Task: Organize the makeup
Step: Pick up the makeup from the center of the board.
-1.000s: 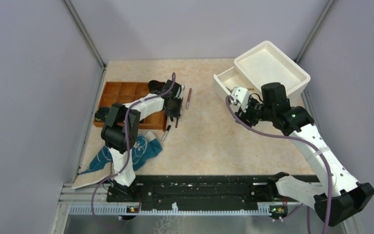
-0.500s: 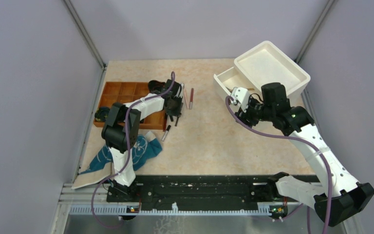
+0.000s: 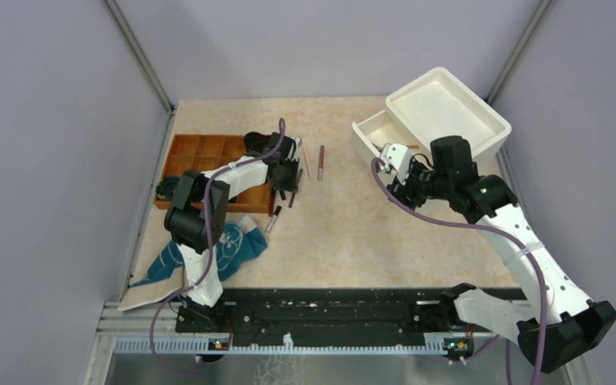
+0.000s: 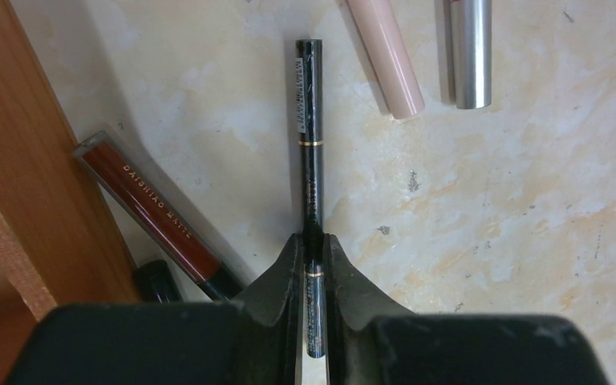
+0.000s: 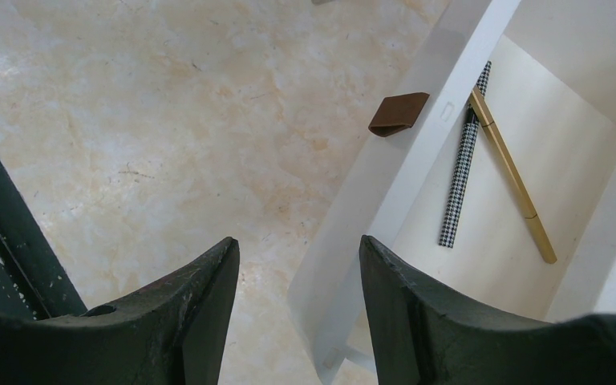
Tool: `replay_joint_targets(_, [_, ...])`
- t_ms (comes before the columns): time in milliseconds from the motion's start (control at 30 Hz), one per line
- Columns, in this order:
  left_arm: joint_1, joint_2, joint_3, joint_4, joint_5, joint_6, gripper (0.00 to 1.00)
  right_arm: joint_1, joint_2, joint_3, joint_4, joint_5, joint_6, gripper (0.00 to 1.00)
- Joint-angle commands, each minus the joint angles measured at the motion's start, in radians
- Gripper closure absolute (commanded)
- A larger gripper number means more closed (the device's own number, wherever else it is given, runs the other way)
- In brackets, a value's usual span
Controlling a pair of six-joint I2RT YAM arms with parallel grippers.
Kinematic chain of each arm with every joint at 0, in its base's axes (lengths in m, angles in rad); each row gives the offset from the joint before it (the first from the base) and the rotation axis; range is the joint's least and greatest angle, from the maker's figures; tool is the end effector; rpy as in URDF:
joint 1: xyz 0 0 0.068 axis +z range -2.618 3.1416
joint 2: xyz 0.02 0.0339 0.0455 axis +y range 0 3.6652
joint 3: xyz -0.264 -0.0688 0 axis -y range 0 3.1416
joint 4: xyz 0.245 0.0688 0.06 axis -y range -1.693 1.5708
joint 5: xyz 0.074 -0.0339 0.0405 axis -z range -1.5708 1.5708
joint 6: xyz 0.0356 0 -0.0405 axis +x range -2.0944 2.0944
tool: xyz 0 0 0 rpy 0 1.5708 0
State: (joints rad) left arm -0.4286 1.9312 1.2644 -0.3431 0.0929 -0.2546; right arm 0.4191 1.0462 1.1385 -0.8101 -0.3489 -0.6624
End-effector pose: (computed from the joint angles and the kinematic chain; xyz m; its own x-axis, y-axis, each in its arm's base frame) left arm 0.3633 -0.1696 0.1635 -0.8609 0.1177 -0.4950 0.2499 0.9452 -0.2100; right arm 0.1843 0.0954 0.3536 -0.0939 -0.6745 -0.7322 -0.8565 0.4296 -0.2860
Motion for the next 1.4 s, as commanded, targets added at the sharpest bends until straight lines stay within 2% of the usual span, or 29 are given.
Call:
replay_joint_targets(0, [-0.001, -0.026, -0.061, -0.030, 0.079, -0.009, 1.00, 0.014, -0.015, 0.006, -0.013, 0.003, -0.006, 0.43])
replay_joint_targets(400, [0.042, -0.259, -0.143, 0.048, 0.127, -0.012, 1.00, 0.014, -0.015, 0.022, -0.021, -0.007, -0.006, 0.43])
replay_joint_targets(600, [0.058, -0.368, -0.183, 0.101, 0.230, 0.032, 1.00, 0.013, -0.020, 0.065, -0.025, -0.008, -0.015, 0.43])
replay_joint_targets(833, [0.058, -0.490, -0.196, 0.174, 0.429, 0.178, 1.00, 0.014, -0.022, 0.132, 0.002, -0.042, -0.004, 0.44])
replay_joint_targets(967, [0.047, -0.552, -0.162, 0.189, 0.494, 0.287, 1.00, 0.014, -0.027, 0.153, 0.049, -0.022, 0.051, 0.44])
replay_joint_targets(1133, [-0.009, -0.572, -0.074, 0.168, 0.516, 0.466, 1.00, -0.003, -0.040, 0.153, 0.118, 0.065, 0.171, 0.44])
replay_joint_targets(1367, [-0.167, -0.482, 0.137, 0.048, 0.439, 0.716, 1.00, -0.167, -0.071, 0.148, 0.192, 0.011, 0.361, 0.44])
